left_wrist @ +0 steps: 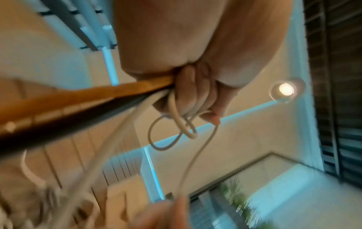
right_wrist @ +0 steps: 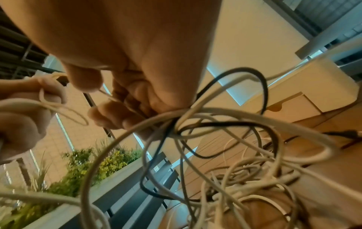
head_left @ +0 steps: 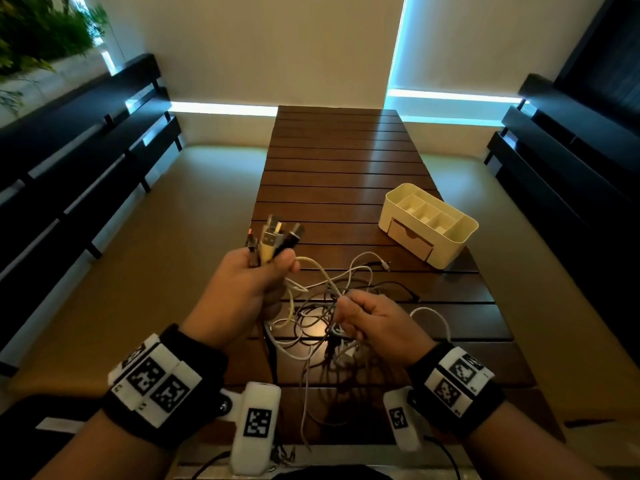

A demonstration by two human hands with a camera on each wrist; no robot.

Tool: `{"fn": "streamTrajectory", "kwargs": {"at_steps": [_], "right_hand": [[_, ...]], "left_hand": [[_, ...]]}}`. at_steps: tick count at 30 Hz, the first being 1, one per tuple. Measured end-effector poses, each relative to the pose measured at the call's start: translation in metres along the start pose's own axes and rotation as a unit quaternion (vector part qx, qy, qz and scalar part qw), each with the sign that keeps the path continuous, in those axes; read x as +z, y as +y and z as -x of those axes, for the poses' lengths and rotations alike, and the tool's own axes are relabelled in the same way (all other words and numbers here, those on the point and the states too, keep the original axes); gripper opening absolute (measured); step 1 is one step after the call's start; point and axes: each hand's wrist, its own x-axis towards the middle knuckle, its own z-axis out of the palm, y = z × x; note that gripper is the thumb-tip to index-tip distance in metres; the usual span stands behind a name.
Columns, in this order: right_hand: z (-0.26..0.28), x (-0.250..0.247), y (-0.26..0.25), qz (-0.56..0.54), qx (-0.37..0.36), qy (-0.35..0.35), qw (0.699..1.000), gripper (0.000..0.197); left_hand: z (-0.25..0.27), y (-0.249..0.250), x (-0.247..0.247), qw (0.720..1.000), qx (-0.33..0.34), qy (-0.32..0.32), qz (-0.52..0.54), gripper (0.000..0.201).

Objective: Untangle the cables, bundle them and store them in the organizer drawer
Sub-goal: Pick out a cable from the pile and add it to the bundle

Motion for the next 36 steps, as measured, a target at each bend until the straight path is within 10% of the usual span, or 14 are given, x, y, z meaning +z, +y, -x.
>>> {"fn": "streamTrajectory", "kwargs": {"at_steps": [6,15,26,33,36], "right_hand": [[-0.012,-0.012,-0.002,0.089,-0.018,0.109,0.99,0.024],[-0.014,-0.002,0.003,0.288,-0.05,0.0,0.956,0.026],[-0.01,0.009,-0.012,0.219,-0.113,-0.003,0.969,0.01],[-0.006,-0.014,0.032,0.255,0.024,0.039,0.966,0.016],[-0.002,-0.02,0.033,0.236,0.068,0.028,0.969,0.009]], "left_hand": [[0.0,-0.012,-0.006,0.936,-0.054,-0.051,-0.345,0.029],[-0.008,-0.017,0.008,0.947,0.02,0.043,-0.317,0.038],[-0.016,-0.016,0.012,0.871,-0.046,-0.093,-0.481,0.035],[-0.003,0.021,-0.02,0.958,-0.028,0.02,-0.284,0.031],[-0.001,0.022,-0.02,0.933,-0.01,0.038,-0.357,0.028]]}}
